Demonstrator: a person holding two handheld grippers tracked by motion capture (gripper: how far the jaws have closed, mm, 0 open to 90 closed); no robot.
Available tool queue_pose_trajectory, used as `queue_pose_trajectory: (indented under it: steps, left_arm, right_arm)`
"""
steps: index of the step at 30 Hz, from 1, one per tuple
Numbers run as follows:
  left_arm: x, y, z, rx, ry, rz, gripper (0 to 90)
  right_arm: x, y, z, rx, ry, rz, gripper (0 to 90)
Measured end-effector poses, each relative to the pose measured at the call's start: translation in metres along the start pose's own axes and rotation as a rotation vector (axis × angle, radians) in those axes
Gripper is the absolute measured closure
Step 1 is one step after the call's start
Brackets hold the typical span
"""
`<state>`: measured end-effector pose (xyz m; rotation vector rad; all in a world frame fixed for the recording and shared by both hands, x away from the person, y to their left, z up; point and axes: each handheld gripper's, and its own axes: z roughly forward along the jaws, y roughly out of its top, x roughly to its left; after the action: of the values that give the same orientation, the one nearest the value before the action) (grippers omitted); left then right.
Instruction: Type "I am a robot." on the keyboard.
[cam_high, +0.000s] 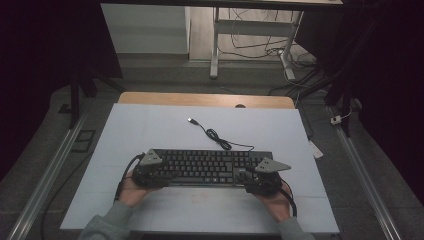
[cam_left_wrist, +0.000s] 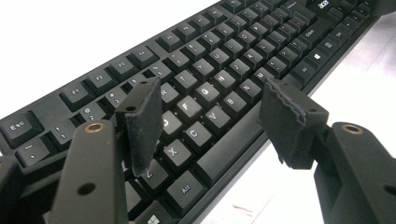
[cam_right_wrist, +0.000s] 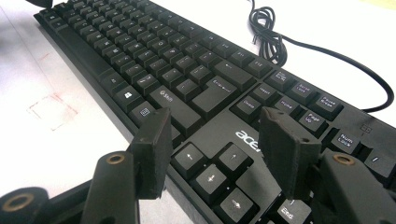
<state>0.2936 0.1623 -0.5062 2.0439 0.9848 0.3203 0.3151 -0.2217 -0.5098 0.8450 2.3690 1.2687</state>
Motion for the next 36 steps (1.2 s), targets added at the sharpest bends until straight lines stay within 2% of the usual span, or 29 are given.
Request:
queue_pose_trajectory:
  steps: [13, 18, 20, 23, 24, 29, 31, 32, 33, 34, 36]
  left_arm:
    - [0.011, -0.001, -0.002, -0.018, 0.043, -0.046, 40.4]
    - [0.015, -0.002, -0.001, -0.023, 0.062, -0.051, 45.1]
    - [0.016, -0.002, 0.000, -0.020, 0.065, -0.047, 48.5]
    - [0.018, -0.003, 0.000, -0.015, 0.081, -0.041, 58.2]
    - [0.019, -0.004, -0.001, -0.013, 0.083, -0.041, 58.2]
    - [0.024, -0.006, -0.001, 0.004, 0.106, -0.049, 69.3]
    - [0.025, -0.008, -0.001, 0.017, 0.110, -0.050, 74.1]
    - [0.026, -0.008, 0.000, 0.024, 0.111, -0.049, 79.4]
    - [0.027, -0.009, 0.001, 0.032, 0.109, -0.048, 79.4]
    - [0.027, -0.009, 0.001, 0.039, 0.105, -0.046, 86.9]
    - [0.028, -0.010, 0.002, 0.050, 0.098, -0.046, 88.8]
  right_arm:
    - [0.000, 0.000, 0.000, 0.006, -0.005, -0.005, 44.7]
    - [0.001, 0.000, 0.001, 0.008, -0.006, -0.005, 44.7]
    - [0.001, 0.000, 0.001, 0.007, -0.004, -0.004, 44.6]
    - [0.000, 0.000, 0.001, 0.011, -0.008, -0.006, 44.6]
    - [0.000, 0.000, 0.001, 0.011, -0.008, -0.006, 44.6]
    - [0.000, -0.001, 0.002, 0.014, -0.006, -0.008, 44.5]
    - [0.000, -0.001, 0.002, 0.015, -0.006, -0.008, 44.5]
    - [0.000, -0.001, 0.002, 0.016, -0.007, -0.008, 44.5]
    - [0.000, -0.001, 0.002, 0.018, -0.007, -0.010, 44.5]
    - [0.000, -0.001, 0.002, 0.022, -0.008, -0.013, 44.5]
    - [0.000, -0.001, 0.002, 0.022, -0.009, -0.014, 44.4]
